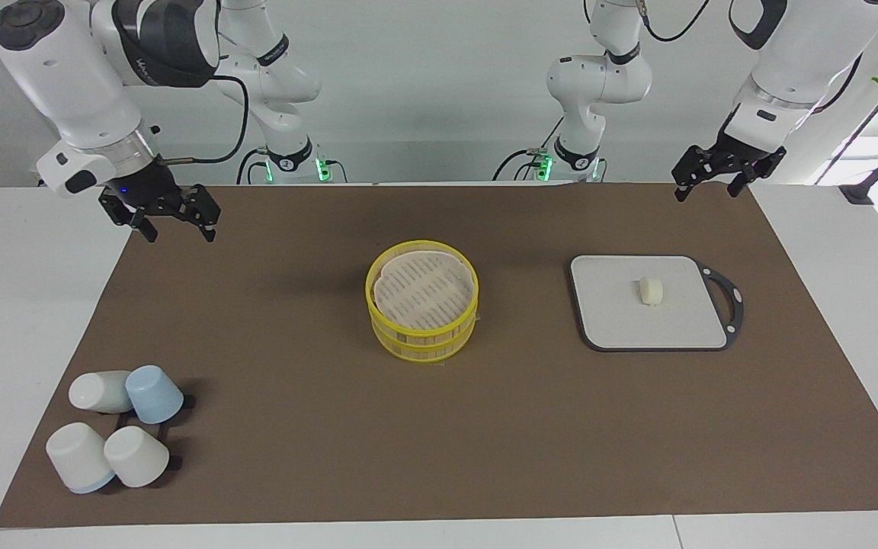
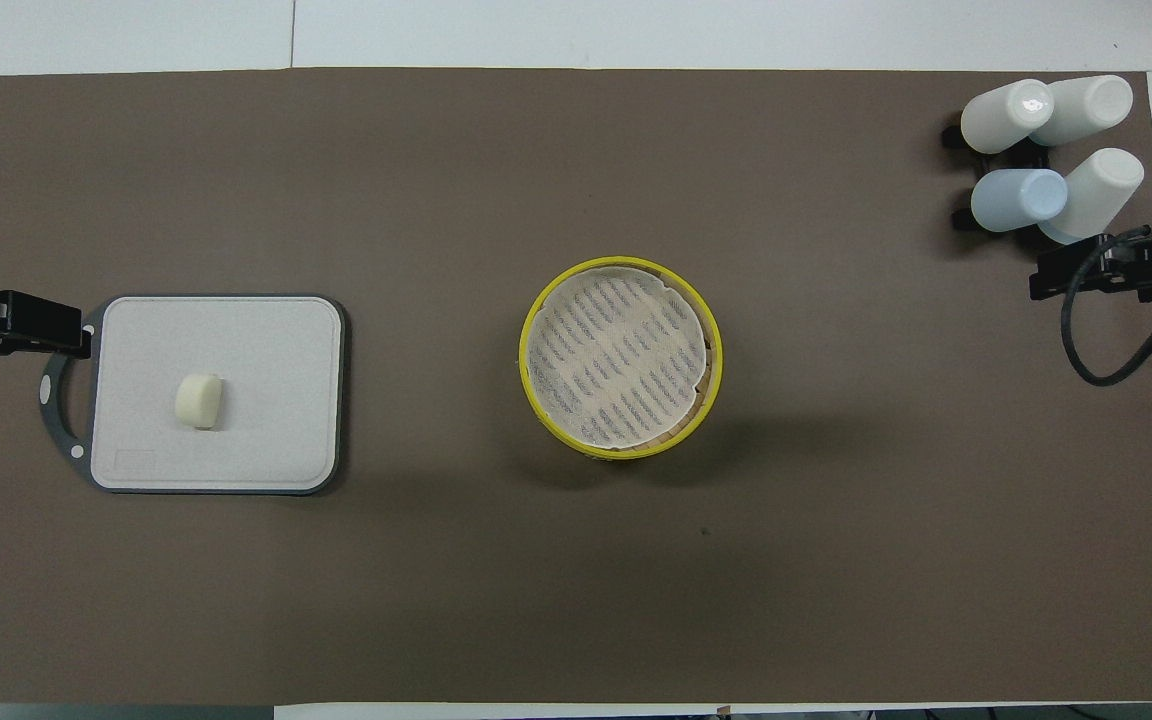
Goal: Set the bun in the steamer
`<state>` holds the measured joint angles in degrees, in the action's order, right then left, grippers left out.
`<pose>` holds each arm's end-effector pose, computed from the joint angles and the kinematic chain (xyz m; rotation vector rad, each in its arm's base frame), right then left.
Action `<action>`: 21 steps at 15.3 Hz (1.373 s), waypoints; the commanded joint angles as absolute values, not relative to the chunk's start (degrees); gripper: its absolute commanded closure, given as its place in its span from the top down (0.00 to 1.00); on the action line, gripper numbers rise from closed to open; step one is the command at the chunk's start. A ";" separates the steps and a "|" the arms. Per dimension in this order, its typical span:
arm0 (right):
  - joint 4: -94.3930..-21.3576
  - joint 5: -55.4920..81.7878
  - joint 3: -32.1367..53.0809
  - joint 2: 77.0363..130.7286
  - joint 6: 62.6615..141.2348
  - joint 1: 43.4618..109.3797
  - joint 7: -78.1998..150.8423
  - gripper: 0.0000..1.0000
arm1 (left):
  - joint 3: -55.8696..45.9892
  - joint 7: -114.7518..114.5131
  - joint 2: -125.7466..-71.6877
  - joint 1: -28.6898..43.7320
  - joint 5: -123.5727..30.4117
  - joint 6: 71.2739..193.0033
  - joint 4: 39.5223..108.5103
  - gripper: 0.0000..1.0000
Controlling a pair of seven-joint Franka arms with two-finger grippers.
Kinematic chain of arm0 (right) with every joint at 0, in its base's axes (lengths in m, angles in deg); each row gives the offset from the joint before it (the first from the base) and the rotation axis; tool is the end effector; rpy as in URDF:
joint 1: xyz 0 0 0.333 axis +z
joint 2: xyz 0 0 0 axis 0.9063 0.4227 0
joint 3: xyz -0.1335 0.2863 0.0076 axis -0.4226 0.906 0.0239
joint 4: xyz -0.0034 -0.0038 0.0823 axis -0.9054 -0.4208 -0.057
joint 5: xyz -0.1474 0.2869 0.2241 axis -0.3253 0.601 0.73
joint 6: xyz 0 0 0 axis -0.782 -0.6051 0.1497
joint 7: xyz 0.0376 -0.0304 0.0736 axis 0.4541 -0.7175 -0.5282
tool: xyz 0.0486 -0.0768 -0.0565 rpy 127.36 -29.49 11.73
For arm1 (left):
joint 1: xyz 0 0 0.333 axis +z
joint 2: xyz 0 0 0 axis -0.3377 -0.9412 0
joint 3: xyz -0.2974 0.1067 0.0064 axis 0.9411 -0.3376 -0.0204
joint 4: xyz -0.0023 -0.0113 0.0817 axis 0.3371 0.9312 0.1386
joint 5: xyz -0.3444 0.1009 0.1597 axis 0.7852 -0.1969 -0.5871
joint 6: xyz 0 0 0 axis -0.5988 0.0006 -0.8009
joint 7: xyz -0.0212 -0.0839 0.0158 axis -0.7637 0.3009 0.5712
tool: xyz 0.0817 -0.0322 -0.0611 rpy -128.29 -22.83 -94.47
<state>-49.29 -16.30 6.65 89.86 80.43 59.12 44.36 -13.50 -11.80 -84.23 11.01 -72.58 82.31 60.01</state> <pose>0.5667 -0.0230 0.5805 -3.1196 0.0697 0.0103 0.5252 -0.0257 0.6228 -3.1328 -0.0151 0.0579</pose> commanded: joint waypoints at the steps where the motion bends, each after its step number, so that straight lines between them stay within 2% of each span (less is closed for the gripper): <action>1: -48.61 -15.76 7.32 90.12 80.41 57.88 42.57 1.00 | -13.94 -12.49 -83.65 10.42 -73.21 83.05 60.27 1.00; 6: -48.96 -16.21 7.31 90.04 81.29 58.05 41.68 1.00 | -13.86 -12.57 -83.73 10.42 -73.21 83.14 60.18 1.00; 9: -50.53 -16.04 7.75 89.42 81.90 60.50 44.04 1.00 | -13.94 -12.57 -83.73 10.42 -73.21 83.31 60.27 1.00; 12: -51.33 -15.33 7.84 90.29 88.04 67.08 54.05 1.00 | -13.94 -12.66 -83.56 10.60 -73.21 84.10 60.62 1.00; 14: -50.28 -15.86 7.84 93.27 89.20 73.23 59.23 1.00 | -14.12 -12.84 -82.86 10.68 -73.30 85.33 62.80 1.00; 16: -48.09 -16.65 7.67 96.96 91.31 80.34 67.48 1.00 | -14.30 -15.55 -81.10 11.82 -73.30 89.79 68.41 1.00; 21: -41.67 -19.80 7.58 106.46 95.08 94.42 83.85 1.00 | -14.30 -21.62 -81.27 16.92 -73.30 105.87 83.09 1.00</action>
<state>-46.15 -17.54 7.99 101.66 94.20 90.98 79.39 -14.65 -19.71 -83.33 15.79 -72.59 98.84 75.15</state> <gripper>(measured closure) 0.000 0.000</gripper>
